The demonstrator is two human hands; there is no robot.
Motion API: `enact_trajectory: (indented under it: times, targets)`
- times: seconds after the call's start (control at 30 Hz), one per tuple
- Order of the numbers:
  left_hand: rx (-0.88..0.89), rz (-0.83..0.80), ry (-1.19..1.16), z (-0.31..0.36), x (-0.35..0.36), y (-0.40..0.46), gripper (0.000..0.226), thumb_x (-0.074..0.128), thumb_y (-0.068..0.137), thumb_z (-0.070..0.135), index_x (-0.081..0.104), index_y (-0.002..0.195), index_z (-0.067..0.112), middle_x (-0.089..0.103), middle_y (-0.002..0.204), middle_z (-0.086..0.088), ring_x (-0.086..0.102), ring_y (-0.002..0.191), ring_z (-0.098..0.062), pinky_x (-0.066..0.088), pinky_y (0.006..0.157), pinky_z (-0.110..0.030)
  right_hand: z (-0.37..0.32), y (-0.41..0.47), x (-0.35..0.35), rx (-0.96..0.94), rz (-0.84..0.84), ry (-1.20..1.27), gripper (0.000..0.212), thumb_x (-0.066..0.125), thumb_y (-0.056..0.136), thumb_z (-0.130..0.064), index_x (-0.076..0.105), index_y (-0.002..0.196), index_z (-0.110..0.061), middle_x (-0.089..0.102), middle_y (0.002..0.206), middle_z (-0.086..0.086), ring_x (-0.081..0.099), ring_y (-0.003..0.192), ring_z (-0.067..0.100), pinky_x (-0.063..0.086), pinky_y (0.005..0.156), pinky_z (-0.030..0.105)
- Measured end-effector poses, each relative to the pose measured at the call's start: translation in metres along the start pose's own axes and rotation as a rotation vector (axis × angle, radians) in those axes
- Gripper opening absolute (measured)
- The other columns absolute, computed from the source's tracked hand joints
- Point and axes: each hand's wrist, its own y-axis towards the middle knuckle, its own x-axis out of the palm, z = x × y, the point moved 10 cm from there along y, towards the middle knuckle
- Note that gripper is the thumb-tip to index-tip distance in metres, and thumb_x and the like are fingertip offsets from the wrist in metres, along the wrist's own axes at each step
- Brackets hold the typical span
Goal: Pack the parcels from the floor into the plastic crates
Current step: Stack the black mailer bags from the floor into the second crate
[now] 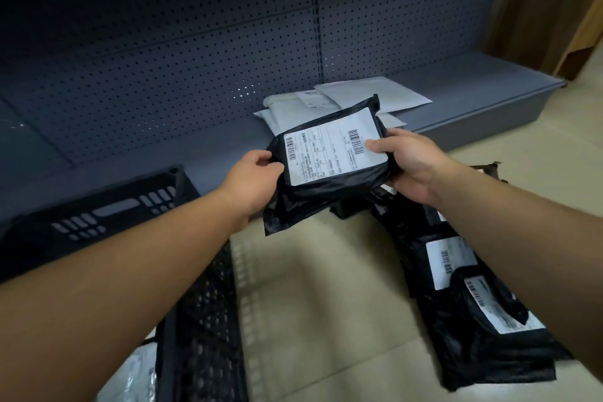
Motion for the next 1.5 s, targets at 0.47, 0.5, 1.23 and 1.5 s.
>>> enact_trajectory:
  times: [0.47,0.5,1.23,1.5]
  targets:
    - [-0.177,0.039,-0.517,-0.050,-0.116,-0.013,0.020,0.059,0.101,0.012,0.070,0.116,0.004,0.079,0.100,-0.009,0.078,0.090,-0.019,0.061,0.072,-0.032,0.040,-0.021,0.146,-0.037,-0.126,0.013,0.036,0.065,0.094,-0.003,0.061,0.128,-0.013,0.077,0.110,0.007,0.076,0.099,0.027,0.059,0.090,0.049]
    - [-0.180,0.038,-0.518,-0.056,-0.124,-0.014,0.021,0.059,0.101,0.012,0.070,0.117,0.004,0.079,0.102,-0.009,0.077,0.090,-0.019,0.061,0.073,-0.032,0.044,-0.024,0.153,-0.033,-0.139,-0.015,0.035,0.065,0.094,-0.005,0.062,0.127,-0.014,0.078,0.109,0.006,0.075,0.099,0.026,0.059,0.091,0.049]
    - [-0.413,0.306,-0.592,-0.238,-0.304,-0.037,0.038,0.053,0.088,0.015,0.071,0.118,0.002,0.076,0.110,-0.019,0.075,0.098,-0.036,0.057,0.093,-0.057,0.135,-0.055,0.372,-0.094,-0.394,-0.839,0.042,0.061,0.081,-0.033,0.068,0.119,-0.014,0.075,0.112,-0.006,0.070,0.104,0.023,0.056,0.097,0.046]
    - [-0.594,0.311,-0.439,-0.299,-0.316,-0.049,0.023,0.051,0.096,0.015,0.070,0.101,0.005,0.078,0.088,-0.015,0.075,0.081,-0.032,0.061,0.075,-0.043,0.195,-0.055,0.413,0.069,-0.413,-1.030,0.020,0.062,0.089,-0.025,0.066,0.104,-0.013,0.070,0.105,0.003,0.063,0.086,0.018,0.054,0.072,0.026]
